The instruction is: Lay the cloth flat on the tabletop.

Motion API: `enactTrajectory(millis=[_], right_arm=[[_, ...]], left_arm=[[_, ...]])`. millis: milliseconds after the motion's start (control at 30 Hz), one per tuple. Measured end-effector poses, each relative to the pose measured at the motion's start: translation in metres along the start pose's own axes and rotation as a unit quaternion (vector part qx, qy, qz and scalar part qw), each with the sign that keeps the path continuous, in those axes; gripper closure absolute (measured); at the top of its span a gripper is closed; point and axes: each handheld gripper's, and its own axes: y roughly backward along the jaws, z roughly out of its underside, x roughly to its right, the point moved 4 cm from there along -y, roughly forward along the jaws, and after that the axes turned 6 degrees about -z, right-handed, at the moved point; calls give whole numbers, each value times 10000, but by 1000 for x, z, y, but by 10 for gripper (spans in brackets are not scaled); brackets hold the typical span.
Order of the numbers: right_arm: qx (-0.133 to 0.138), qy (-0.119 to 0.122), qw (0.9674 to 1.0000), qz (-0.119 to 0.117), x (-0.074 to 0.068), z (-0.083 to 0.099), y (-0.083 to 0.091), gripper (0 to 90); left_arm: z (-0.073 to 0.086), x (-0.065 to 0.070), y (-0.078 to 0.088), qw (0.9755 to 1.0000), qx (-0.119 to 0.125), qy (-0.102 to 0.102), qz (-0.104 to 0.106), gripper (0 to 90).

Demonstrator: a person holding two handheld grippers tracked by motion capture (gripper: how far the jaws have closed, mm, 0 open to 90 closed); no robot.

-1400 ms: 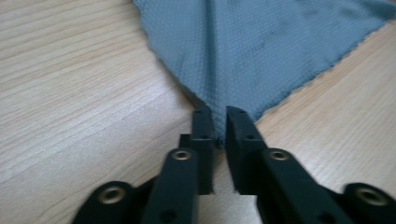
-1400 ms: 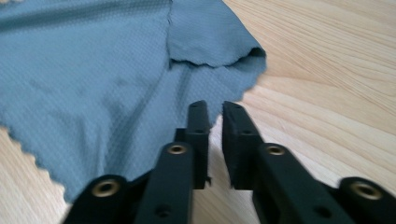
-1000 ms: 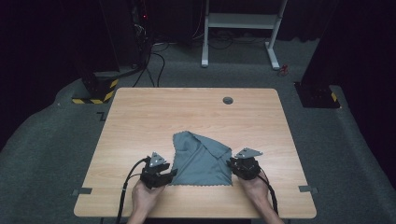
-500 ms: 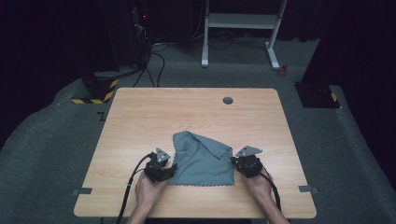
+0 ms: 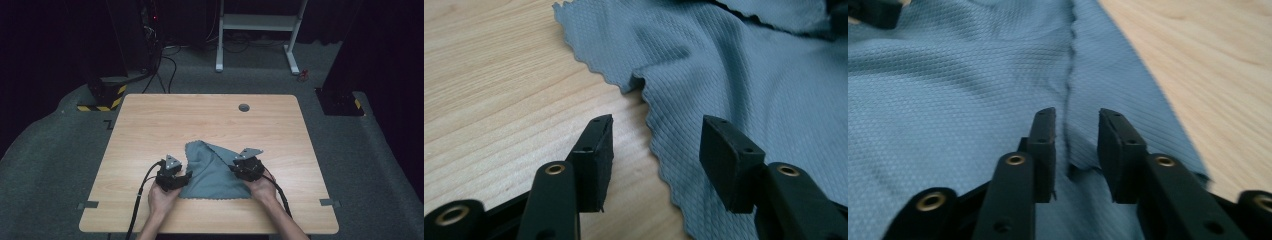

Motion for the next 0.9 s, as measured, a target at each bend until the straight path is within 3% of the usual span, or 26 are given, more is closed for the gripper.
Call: enactTrajectory(millis=[100,200,267,300,500,667,900], right_arm=[[-120,134,9998,71,-2,-1,-7,691],[-217,122,9994,237,2,-1,-8,842],[-226,85,9993,281,6,-2,-7,890],[-189,45,9993,318,9,-3,-5,893],[17,-75,9985,543,27,-16,5,897],[89,-429,9965,718,53,-24,4,898],[80,-800,9895,1199,88,-30,-8,897]], left_arm=[[-4,-1,-4,9999,-44,-60,-79,461],[-9,0,-10,9997,-40,-179,-160,455],[-9,2,-11,9993,-5,-284,-239,454],[-8,2,-11,9989,23,-383,-283,456],[-6,2,-11,9989,89,-378,-255,458],[-6,2,-11,9989,99,-390,-247,458],[-6,1,-11,9988,102,-406,-245,460]])
